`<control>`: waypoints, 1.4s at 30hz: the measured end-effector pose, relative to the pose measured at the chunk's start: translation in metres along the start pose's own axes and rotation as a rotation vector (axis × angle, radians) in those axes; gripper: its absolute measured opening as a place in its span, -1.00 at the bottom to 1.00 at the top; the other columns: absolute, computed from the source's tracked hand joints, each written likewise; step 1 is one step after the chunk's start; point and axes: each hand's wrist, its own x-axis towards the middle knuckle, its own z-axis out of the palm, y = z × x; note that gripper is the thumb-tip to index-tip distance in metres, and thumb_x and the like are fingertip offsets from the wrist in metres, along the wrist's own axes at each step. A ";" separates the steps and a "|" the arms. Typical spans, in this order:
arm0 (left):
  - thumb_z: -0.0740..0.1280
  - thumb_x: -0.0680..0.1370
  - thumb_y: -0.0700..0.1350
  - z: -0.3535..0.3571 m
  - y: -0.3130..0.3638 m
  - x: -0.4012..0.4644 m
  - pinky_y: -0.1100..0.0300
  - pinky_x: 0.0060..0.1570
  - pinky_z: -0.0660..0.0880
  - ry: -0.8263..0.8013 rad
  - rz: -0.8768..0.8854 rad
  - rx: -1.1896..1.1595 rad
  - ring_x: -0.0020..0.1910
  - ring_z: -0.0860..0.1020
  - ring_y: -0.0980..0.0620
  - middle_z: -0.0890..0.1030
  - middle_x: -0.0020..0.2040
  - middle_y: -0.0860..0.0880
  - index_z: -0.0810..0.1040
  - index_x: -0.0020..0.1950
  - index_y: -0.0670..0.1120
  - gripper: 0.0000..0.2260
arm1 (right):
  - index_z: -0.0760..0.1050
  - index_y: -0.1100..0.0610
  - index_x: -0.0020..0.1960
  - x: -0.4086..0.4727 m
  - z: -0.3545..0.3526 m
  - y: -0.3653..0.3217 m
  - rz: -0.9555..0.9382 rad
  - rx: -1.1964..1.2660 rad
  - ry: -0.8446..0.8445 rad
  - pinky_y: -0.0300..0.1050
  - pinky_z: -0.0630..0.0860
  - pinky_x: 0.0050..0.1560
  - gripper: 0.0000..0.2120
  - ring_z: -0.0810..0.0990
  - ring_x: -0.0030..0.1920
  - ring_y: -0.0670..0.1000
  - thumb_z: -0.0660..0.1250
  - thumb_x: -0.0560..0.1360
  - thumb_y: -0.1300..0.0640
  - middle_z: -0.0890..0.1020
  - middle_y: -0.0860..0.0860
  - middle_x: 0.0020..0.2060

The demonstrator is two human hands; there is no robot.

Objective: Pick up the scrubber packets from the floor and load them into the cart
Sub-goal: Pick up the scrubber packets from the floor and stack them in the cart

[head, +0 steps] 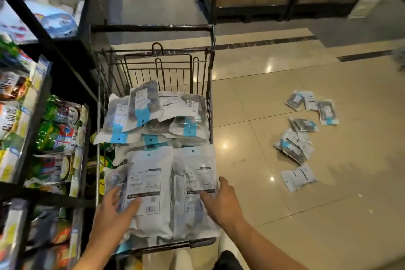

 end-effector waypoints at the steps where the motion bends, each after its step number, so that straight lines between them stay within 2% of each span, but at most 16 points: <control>1: 0.55 0.50 -0.04 -0.003 0.005 -0.004 -0.19 0.33 0.49 0.013 0.026 0.047 0.33 0.53 -0.18 0.49 0.45 -0.16 0.30 0.57 -0.07 -0.29 | 0.33 0.11 0.47 -0.005 -0.005 0.000 0.009 -0.026 0.015 -0.05 0.51 0.22 -0.38 0.57 0.26 0.17 0.39 0.52 -0.16 0.56 0.14 0.27; 3: 0.51 0.54 -0.02 -0.006 0.018 -0.013 -0.07 0.09 0.56 0.016 0.055 0.044 0.25 0.54 -0.16 0.52 0.40 -0.16 0.33 0.55 -0.06 -0.36 | 0.34 0.09 0.49 -0.018 -0.017 0.002 0.006 -0.032 0.039 -0.04 0.52 0.22 -0.38 0.57 0.26 0.15 0.37 0.54 -0.19 0.57 0.13 0.29; 4: 0.48 0.57 -0.04 -0.006 0.027 -0.017 0.02 -0.06 0.54 -0.005 0.059 -0.002 0.18 0.54 -0.13 0.53 0.35 -0.14 0.34 0.53 -0.06 -0.42 | 0.37 0.06 0.47 -0.025 -0.024 0.003 0.000 -0.007 0.054 -0.06 0.53 0.18 -0.40 0.58 0.23 0.11 0.36 0.54 -0.20 0.58 0.11 0.28; 5: 0.44 0.60 -0.07 -0.005 0.034 -0.020 0.06 -0.13 0.50 -0.043 0.070 -0.034 0.13 0.55 -0.11 0.55 0.30 -0.14 0.37 0.51 -0.05 -0.49 | 0.40 0.03 0.45 -0.034 -0.032 0.003 -0.002 0.033 0.067 -0.09 0.53 0.14 -0.43 0.59 0.20 0.07 0.37 0.54 -0.20 0.59 0.07 0.25; 10: 0.41 0.62 -0.12 0.020 0.071 -0.044 -0.10 0.14 0.52 -0.301 0.174 0.077 0.10 0.64 -0.13 0.67 0.14 -0.13 0.58 0.26 0.00 -0.78 | 0.59 -0.08 0.16 -0.081 -0.085 0.013 -0.032 0.293 0.133 -0.19 0.54 -0.09 -0.74 0.63 -0.05 -0.11 0.40 0.53 -0.15 0.64 -0.14 -0.03; 12: 0.40 0.62 -0.14 0.037 0.079 -0.052 -0.09 0.13 0.53 -0.365 0.205 0.133 0.06 0.66 -0.13 0.70 0.09 -0.14 0.62 0.20 -0.02 -0.84 | 0.63 -0.11 0.04 -0.099 -0.105 0.026 -0.037 0.372 0.152 -0.13 0.58 -0.03 -0.84 0.68 -0.07 -0.07 0.40 0.52 -0.14 0.68 -0.12 -0.10; 15: 0.39 0.63 -0.10 0.071 0.091 -0.066 -0.01 0.02 0.53 -0.444 0.248 0.172 0.06 0.66 -0.12 0.71 0.06 -0.11 0.64 0.16 0.00 -0.87 | 0.65 -0.09 0.00 -0.126 -0.136 0.053 -0.002 0.539 0.206 -0.10 0.60 -0.07 -0.90 0.73 -0.12 -0.02 0.41 0.53 -0.06 0.70 -0.09 -0.16; 19: 0.39 0.63 -0.11 0.124 0.100 -0.083 -0.07 0.08 0.52 -0.503 0.258 0.221 0.05 0.66 -0.17 0.71 0.03 -0.12 0.64 0.16 -0.04 -0.88 | 0.66 -0.05 -0.01 -0.152 -0.171 0.097 0.090 0.701 0.291 -0.08 0.58 -0.04 -0.93 0.74 -0.16 -0.04 0.42 0.54 0.03 0.73 0.00 -0.09; 23: 0.36 0.64 -0.20 0.186 0.108 -0.105 0.01 -0.02 0.48 -0.566 0.245 0.263 -0.04 0.65 -0.15 0.72 0.02 -0.17 0.64 0.14 -0.11 -0.89 | 0.67 0.02 -0.03 -0.160 -0.207 0.151 0.172 0.825 0.337 -0.12 0.52 -0.11 -0.95 0.70 -0.24 -0.06 0.43 0.54 0.09 0.74 0.06 -0.08; 27: 0.36 0.64 -0.20 0.256 0.123 -0.136 0.06 -0.10 0.45 -0.604 0.180 0.259 -0.05 0.61 -0.17 0.71 -0.01 -0.22 0.65 0.11 -0.15 -0.90 | 0.66 0.09 -0.06 -0.157 -0.249 0.204 0.250 0.931 0.408 -0.15 0.47 -0.22 -0.96 0.65 -0.29 -0.07 0.43 0.54 0.15 0.73 0.04 -0.20; 33: 0.33 0.66 -0.22 0.350 0.139 -0.178 0.19 -0.19 0.37 -0.598 0.163 0.274 -0.17 0.58 -0.08 0.69 0.00 -0.22 0.64 0.13 -0.17 -0.88 | 0.65 0.08 -0.08 -0.131 -0.318 0.253 0.284 0.963 0.401 -0.14 0.48 -0.19 -0.95 0.65 -0.32 -0.11 0.42 0.55 0.13 0.74 0.04 -0.20; 38: 0.36 0.65 -0.10 0.397 0.153 -0.176 0.08 -0.11 0.52 -0.595 0.161 0.340 -0.03 0.68 -0.09 0.75 0.00 -0.10 0.67 0.12 -0.02 -0.89 | 0.65 0.07 -0.02 -0.098 -0.369 0.270 0.298 0.950 0.373 -0.12 0.51 -0.13 -0.92 0.65 -0.28 -0.10 0.38 0.60 0.12 0.74 0.07 -0.11; 42: 0.33 0.66 -0.12 0.417 0.174 -0.155 0.05 -0.05 0.53 -0.579 0.132 0.363 0.01 0.67 -0.10 0.74 0.03 -0.12 0.67 0.13 -0.03 -0.87 | 0.63 0.07 0.00 -0.055 -0.392 0.271 0.326 0.936 0.348 -0.09 0.52 -0.12 -0.92 0.65 -0.23 -0.05 0.37 0.62 0.10 0.73 0.07 -0.10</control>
